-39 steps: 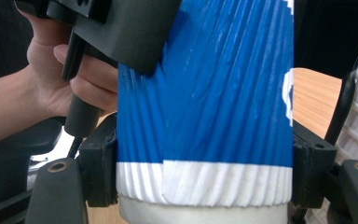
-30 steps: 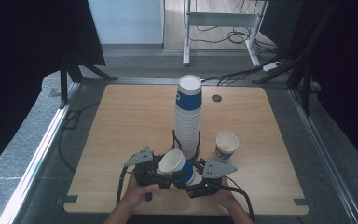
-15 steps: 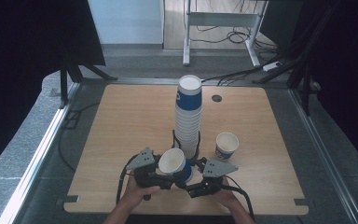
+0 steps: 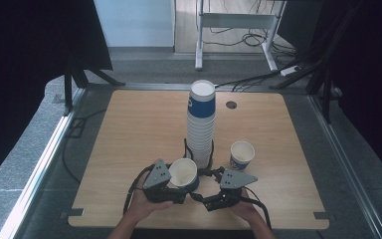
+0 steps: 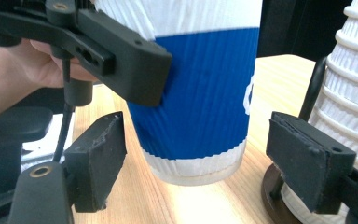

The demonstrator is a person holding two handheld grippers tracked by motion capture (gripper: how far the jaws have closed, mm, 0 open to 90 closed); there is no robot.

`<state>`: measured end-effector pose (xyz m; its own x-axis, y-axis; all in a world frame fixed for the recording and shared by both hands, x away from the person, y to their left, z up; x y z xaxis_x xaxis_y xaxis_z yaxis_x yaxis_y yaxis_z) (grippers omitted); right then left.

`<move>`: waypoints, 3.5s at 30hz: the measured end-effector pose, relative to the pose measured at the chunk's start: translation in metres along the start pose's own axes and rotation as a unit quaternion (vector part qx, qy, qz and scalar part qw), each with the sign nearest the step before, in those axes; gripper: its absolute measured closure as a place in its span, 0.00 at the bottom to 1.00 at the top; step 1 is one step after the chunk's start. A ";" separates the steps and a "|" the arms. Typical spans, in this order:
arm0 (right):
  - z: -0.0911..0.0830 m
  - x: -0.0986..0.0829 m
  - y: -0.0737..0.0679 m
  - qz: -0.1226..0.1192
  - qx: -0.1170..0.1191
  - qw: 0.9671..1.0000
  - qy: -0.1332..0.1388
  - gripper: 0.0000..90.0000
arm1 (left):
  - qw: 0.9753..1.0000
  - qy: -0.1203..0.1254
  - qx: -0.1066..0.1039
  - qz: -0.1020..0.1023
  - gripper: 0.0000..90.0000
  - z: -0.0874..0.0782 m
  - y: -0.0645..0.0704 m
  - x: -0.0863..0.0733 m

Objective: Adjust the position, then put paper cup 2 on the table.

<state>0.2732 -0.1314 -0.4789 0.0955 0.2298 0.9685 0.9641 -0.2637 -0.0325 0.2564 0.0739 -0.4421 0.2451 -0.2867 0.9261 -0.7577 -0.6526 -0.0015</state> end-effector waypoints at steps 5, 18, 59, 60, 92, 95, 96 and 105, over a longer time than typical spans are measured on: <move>0.003 -0.002 -0.001 -0.007 -0.004 1.000 -0.020 0.22 | 1.000 -0.019 0.012 0.020 0.22 0.004 0.003 -0.002; 0.011 -0.007 -0.005 -0.011 -0.005 0.998 -0.056 0.21 | 0.997 -0.063 0.014 0.045 0.22 0.012 0.007 -0.007; 0.010 -0.012 0.002 -0.026 -0.053 0.996 -0.072 0.29 | 0.999 -0.036 -0.032 0.018 0.09 0.001 0.008 0.002; 0.008 -0.011 0.002 -0.025 -0.056 0.996 -0.069 0.29 | 0.999 -0.031 -0.031 0.014 0.09 0.000 0.006 0.003; -0.076 0.018 0.018 -0.019 -0.143 0.989 0.021 0.29 | 0.997 -0.065 0.024 -0.019 0.10 0.005 -0.012 -0.009; -0.085 0.022 0.021 -0.021 -0.153 0.988 0.029 0.29 | 0.997 -0.069 0.026 -0.017 0.10 0.005 -0.012 -0.010; -0.089 0.023 0.021 -0.020 -0.158 0.987 0.033 0.29 | 0.997 -0.070 0.026 -0.017 0.10 0.005 -0.013 -0.010; -0.127 0.030 0.031 -0.017 -0.204 0.977 0.060 0.29 | 0.996 -0.082 0.028 -0.020 0.10 0.009 -0.014 -0.013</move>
<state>0.2748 -0.2517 -0.4199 0.0105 0.1396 0.9902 0.7851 -0.6144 0.0783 0.2689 0.0804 -0.4570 0.3740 -0.3678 0.8514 -0.7114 -0.7027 0.0090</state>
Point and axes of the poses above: each handheld gripper's, and its own axes: z roughly forward along the jaws, x roughly out of its top, y roughly to its right, the point moved 2 cm from there along z, roughly forward along the jaws, and after that the axes turned 5 degrees about x, right-handed, at the moved point
